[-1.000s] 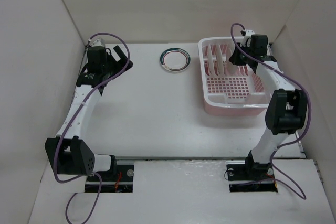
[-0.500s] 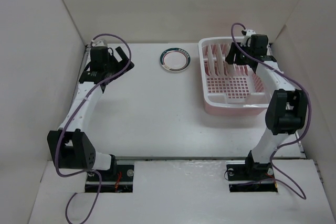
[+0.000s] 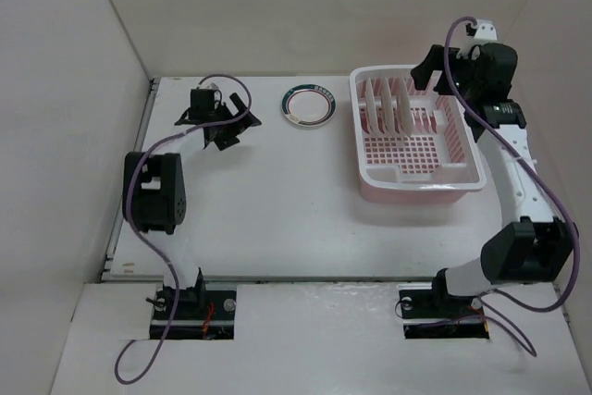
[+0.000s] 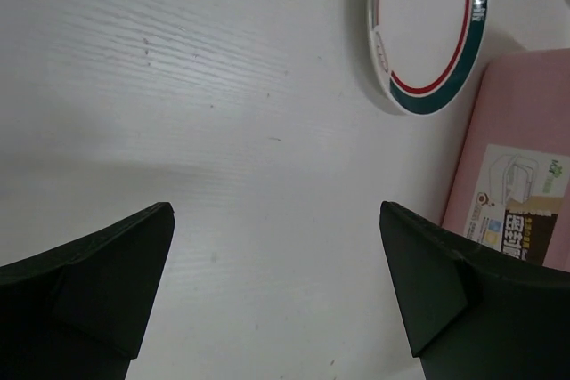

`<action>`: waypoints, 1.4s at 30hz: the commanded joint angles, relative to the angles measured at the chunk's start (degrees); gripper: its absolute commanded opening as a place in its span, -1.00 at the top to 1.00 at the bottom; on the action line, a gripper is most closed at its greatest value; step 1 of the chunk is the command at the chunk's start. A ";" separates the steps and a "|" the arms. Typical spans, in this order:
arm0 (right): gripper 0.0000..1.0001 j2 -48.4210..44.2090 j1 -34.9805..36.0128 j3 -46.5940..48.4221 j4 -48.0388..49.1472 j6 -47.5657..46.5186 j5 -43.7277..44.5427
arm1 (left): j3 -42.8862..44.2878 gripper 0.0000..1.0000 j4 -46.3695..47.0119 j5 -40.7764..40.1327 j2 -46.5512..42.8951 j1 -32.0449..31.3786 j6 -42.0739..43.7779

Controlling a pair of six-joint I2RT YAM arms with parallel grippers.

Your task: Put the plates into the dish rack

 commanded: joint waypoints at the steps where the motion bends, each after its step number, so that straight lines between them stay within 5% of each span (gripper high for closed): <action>1: -1.00 -4.04 -0.24 -0.36 6.08 5.23 -11.62 | 4.46 -1.00 10.01 9.80 8.78 0.01 -5.49; 4: -1.00 -6.85 1.34 -0.38 6.10 6.03 -17.27 | 8.76 -1.00 13.88 12.36 15.64 -1.22 -7.79; 14: -1.00 -12.30 11.08 -1.52 4.00 3.92 -16.67 | 31.97 -0.94 9.58 13.41 37.33 -3.51 -11.48; 24: -1.00 -13.36 13.38 -2.57 0.75 2.07 -16.14 | 40.42 -0.77 9.40 13.41 44.92 -6.84 -16.50; 33: -1.00 -13.36 13.91 -0.20 0.74 2.07 -16.75 | 39.28 -0.14 8.88 12.89 45.98 -7.90 -16.50; 38: -1.00 -13.36 14.43 -0.82 0.74 2.07 -17.28 | 40.51 0.92 4.50 9.29 45.98 -7.90 -16.50; 42: -1.00 -12.75 15.49 -0.82 0.22 2.07 -16.66 | 40.43 1.00 2.99 6.12 44.40 -7.90 -15.97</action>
